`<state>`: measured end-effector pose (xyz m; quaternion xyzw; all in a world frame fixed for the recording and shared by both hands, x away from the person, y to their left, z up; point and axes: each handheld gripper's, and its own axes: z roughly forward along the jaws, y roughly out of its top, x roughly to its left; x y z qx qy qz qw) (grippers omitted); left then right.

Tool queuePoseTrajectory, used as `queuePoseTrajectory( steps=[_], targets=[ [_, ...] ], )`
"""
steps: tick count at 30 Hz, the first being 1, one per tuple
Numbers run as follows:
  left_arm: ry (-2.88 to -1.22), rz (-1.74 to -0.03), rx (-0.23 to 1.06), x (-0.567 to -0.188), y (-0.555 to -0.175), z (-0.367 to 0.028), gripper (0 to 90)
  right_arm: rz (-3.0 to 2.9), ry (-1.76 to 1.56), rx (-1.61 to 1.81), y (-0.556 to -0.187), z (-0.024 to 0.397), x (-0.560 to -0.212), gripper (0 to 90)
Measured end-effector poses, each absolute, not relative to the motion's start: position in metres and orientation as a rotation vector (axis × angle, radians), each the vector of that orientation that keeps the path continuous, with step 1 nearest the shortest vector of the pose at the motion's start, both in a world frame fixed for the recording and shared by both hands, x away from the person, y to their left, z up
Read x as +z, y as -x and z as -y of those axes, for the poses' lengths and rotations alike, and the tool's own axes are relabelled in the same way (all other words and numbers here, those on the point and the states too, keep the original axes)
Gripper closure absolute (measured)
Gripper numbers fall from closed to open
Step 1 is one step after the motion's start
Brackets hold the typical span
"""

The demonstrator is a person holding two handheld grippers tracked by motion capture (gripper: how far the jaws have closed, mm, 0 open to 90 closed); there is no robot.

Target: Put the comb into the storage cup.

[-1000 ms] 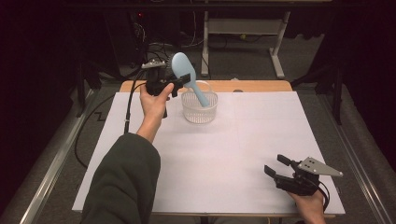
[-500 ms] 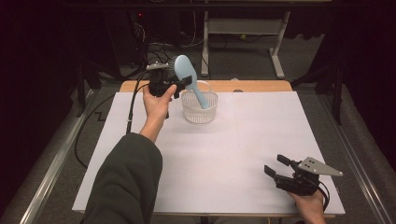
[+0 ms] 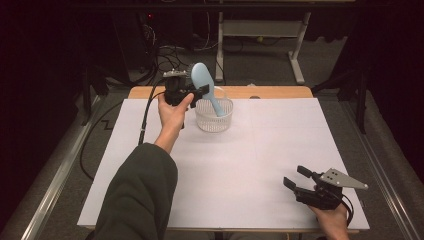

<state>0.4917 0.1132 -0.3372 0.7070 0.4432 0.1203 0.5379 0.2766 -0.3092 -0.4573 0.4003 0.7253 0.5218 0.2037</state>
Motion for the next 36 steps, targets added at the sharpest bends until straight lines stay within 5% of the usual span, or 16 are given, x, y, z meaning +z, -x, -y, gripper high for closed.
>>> queuePoseTrajectory(
  steps=[36],
  targets=[
    [-1.72, -1.08, 0.287, -0.359, -0.498, -0.098, 53.5, -2.022, -1.118, 1.461, -0.276, 0.31, -0.457, 29.5]
  ],
)
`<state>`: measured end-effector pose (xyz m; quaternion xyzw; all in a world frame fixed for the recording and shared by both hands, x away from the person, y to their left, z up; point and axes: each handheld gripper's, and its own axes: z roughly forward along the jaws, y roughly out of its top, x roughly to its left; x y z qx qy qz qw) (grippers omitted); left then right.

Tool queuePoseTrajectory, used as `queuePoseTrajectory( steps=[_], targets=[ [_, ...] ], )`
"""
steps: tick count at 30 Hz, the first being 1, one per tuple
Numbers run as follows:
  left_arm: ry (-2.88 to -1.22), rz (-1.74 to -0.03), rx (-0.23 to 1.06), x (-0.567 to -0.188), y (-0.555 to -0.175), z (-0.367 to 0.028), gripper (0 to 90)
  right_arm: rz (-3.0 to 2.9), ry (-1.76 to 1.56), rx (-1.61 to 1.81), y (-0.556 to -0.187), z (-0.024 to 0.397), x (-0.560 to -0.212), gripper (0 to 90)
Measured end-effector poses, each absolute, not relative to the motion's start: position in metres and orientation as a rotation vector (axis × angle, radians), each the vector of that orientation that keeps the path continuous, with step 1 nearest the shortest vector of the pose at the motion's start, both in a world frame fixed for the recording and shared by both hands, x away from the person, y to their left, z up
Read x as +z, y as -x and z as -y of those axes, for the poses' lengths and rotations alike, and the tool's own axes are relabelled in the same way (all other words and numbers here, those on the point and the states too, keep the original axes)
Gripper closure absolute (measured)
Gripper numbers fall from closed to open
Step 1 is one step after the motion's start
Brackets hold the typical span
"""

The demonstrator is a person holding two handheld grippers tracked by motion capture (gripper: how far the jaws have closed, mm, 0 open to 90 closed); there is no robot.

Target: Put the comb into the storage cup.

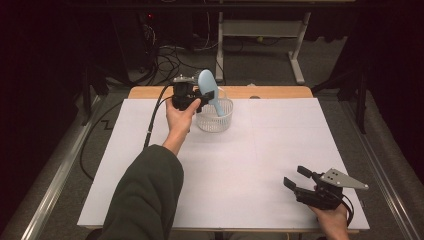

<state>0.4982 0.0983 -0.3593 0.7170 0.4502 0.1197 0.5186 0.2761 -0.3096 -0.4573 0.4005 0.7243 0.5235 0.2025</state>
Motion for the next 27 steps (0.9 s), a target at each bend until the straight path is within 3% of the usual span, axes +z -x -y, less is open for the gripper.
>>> queuePoseTrajectory(
  steps=[27],
  targets=[
    [-1.739, -1.098, 0.277, -0.372, -0.501, -0.095, 52.9, -2.022, -1.108, 1.459, -0.276, 0.309, -0.457, 29.3]
  ],
)
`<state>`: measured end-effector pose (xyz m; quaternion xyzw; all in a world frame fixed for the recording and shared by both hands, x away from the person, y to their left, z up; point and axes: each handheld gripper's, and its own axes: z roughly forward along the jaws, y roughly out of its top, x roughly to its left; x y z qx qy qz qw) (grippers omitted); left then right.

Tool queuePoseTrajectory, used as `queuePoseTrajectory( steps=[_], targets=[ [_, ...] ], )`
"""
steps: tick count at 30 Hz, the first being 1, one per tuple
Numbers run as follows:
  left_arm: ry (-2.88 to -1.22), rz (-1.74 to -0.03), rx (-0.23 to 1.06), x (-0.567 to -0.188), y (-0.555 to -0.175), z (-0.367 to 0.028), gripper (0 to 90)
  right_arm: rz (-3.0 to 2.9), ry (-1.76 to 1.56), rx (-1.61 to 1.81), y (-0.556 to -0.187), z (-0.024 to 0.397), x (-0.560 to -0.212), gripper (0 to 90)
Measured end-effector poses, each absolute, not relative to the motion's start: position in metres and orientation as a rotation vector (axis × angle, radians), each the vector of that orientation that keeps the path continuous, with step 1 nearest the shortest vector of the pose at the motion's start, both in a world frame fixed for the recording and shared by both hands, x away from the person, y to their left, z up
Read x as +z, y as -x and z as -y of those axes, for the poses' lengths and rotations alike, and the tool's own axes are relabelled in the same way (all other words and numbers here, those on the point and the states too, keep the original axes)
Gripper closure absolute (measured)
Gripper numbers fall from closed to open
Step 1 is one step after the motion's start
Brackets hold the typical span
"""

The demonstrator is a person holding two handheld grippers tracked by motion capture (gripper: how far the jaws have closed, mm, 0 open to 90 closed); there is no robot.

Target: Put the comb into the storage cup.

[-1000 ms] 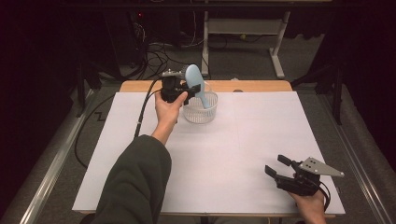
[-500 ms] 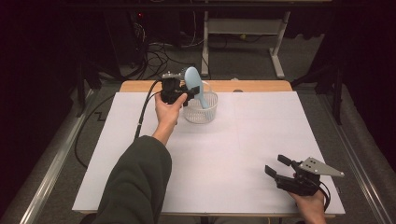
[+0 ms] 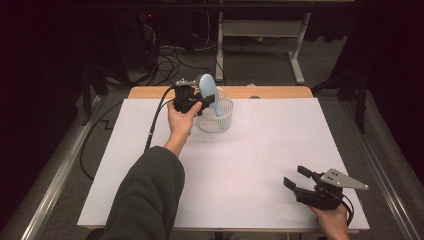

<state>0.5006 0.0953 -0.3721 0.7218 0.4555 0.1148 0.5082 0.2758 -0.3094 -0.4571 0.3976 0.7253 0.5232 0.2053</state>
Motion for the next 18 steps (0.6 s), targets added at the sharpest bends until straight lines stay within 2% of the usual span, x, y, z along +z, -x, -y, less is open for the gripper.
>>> queuePoseTrajectory(
  steps=[18],
  targets=[
    [-1.77, -1.074, 0.301, -0.3729, -0.4995, -0.0938, 52.3, -2.028, -1.089, 1.437, -0.2756, 0.3084, -0.4573, 30.2]
  ],
)
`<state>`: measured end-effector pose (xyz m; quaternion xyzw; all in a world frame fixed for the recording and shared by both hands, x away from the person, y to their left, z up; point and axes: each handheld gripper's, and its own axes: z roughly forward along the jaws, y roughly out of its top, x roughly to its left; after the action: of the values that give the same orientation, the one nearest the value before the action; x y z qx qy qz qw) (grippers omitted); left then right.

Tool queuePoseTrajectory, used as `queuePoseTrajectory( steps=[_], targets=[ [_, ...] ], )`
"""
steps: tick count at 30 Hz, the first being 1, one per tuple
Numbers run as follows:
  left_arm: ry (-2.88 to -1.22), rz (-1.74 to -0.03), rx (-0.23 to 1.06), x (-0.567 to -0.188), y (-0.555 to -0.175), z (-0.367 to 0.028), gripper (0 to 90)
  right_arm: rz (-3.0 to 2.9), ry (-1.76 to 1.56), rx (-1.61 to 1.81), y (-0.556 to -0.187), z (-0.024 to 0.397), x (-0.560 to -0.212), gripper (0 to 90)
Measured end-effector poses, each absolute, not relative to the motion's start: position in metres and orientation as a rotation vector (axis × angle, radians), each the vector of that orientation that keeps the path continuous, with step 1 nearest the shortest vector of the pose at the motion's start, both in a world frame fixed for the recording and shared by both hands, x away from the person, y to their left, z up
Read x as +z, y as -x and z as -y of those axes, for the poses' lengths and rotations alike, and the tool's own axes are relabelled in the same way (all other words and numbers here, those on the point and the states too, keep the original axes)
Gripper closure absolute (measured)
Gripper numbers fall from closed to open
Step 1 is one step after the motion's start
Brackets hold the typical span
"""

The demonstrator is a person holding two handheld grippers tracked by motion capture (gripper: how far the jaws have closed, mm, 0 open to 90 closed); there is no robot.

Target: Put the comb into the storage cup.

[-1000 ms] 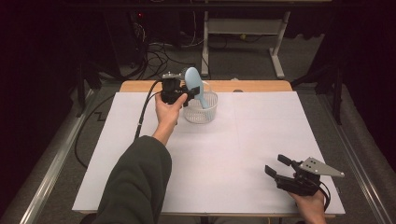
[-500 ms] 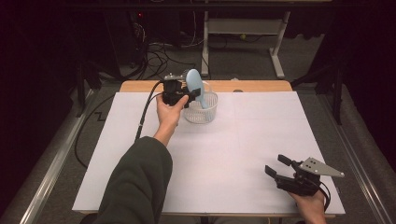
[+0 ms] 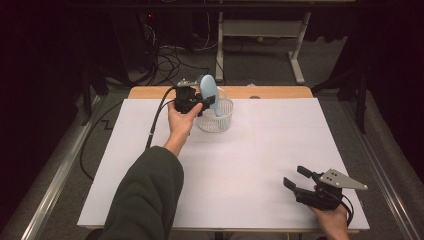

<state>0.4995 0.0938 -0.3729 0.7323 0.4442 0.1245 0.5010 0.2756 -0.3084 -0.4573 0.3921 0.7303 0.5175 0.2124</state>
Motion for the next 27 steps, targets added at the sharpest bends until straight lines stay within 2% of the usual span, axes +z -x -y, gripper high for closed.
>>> queuePoseTrajectory(
  steps=[27],
  targets=[
    [-1.848, -1.065, 0.3, -0.3672, -0.4949, -0.1022, 47.5, -2.032, -1.087, 1.438, -0.2765, 0.3076, -0.4572, 30.0]
  ],
)
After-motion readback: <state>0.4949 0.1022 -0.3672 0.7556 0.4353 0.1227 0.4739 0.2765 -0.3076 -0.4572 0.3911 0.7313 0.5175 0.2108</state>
